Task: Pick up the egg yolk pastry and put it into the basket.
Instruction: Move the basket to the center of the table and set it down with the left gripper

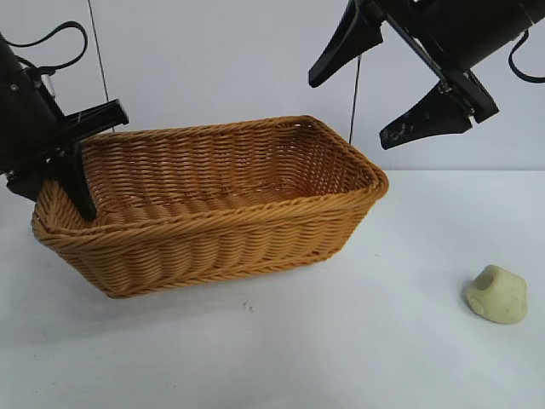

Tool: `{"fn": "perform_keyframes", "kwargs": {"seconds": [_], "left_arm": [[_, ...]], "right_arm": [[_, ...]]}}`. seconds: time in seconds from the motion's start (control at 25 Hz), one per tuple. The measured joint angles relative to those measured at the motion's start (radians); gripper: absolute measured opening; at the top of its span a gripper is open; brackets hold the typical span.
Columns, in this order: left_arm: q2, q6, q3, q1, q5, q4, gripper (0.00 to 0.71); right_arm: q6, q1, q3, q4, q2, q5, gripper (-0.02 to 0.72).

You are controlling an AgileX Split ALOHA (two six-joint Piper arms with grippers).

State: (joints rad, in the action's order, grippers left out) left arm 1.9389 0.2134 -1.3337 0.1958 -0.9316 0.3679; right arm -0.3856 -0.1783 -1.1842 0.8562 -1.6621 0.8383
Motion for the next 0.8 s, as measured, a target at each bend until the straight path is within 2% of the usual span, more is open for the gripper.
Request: {"fn": "perform_keyframes", "kwargs": {"seconds": [0.12, 0.28, 0.8], "left_arm": [[0.052, -0.072, -0.061, 0.014, -0.035, -0.011, 0.082], [0.107, -0.096, -0.081, 0.036, -0.036, -0.006, 0.082], [0.202, -0.128, -0.081, 0.04, 0.035, 0.008, 0.082]], "right_arm": [[0.0, 0.0, 0.0, 0.0, 0.0, 0.0, 0.695], [0.0, 0.0, 0.0, 0.0, 0.0, 0.001, 0.695], [0.001, 0.0, 0.0, 0.0, 0.0, 0.001, 0.695]]}}
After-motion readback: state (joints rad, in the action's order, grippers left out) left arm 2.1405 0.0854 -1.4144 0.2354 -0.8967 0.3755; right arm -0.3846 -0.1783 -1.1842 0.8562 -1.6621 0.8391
